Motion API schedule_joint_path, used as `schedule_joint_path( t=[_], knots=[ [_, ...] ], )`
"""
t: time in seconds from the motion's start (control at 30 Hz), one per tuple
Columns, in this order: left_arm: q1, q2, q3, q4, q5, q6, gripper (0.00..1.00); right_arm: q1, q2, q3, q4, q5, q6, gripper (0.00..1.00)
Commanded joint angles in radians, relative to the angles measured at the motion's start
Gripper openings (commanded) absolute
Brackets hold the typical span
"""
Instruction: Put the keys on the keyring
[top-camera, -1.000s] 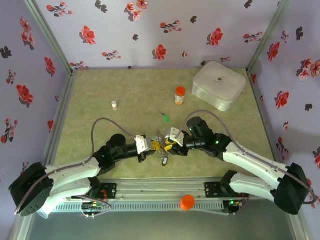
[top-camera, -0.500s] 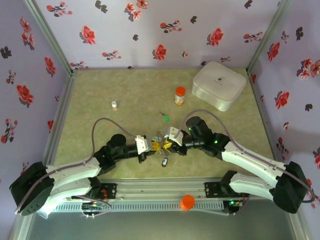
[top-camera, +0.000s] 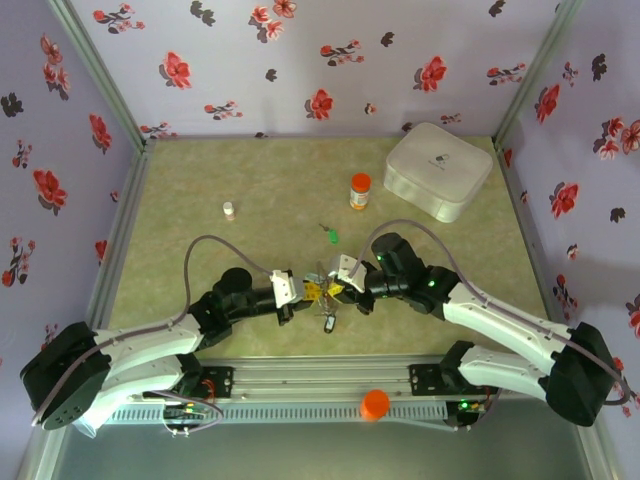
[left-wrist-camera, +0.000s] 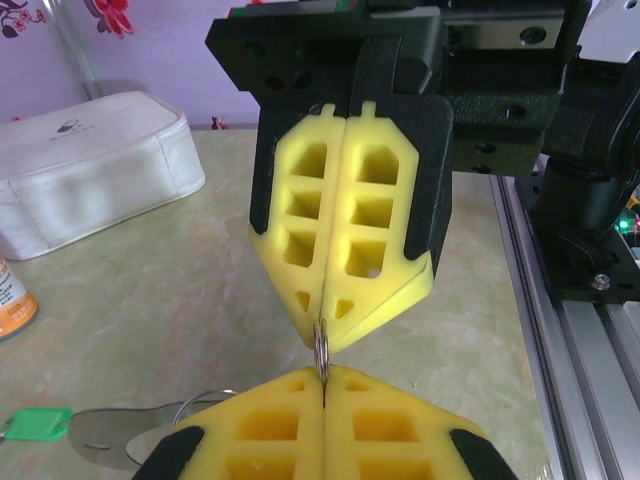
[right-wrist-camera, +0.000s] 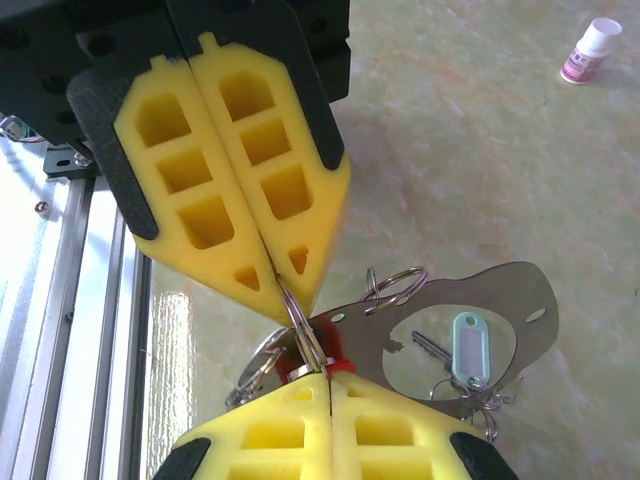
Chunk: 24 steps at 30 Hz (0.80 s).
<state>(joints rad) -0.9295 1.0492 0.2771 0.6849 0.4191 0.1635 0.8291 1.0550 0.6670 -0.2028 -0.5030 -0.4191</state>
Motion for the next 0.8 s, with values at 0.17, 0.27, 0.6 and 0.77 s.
schedule_joint_path(
  t=[0.17, 0.27, 0.6, 0.77],
  knots=[
    [-0.002, 0.001, 0.001, 0.127, 0.033, -0.01, 0.0, -0.002, 0.018, 0.008, 0.009, -0.008, 0.006, 0.0],
    [-0.002, 0.001, -0.005, 0.125, 0.033, -0.011, 0.0, -0.002, -0.024, -0.005, 0.043, -0.005, 0.024, 0.09],
    [-0.002, 0.021, -0.014, 0.148, 0.033, -0.022, 0.0, -0.005, -0.048, -0.026, 0.097, -0.056, 0.051, 0.23],
    [-0.001, 0.021, -0.015, 0.148, 0.034, -0.023, 0.0, -0.005, -0.038, -0.034, 0.148, -0.066, 0.073, 0.21]
  ],
)
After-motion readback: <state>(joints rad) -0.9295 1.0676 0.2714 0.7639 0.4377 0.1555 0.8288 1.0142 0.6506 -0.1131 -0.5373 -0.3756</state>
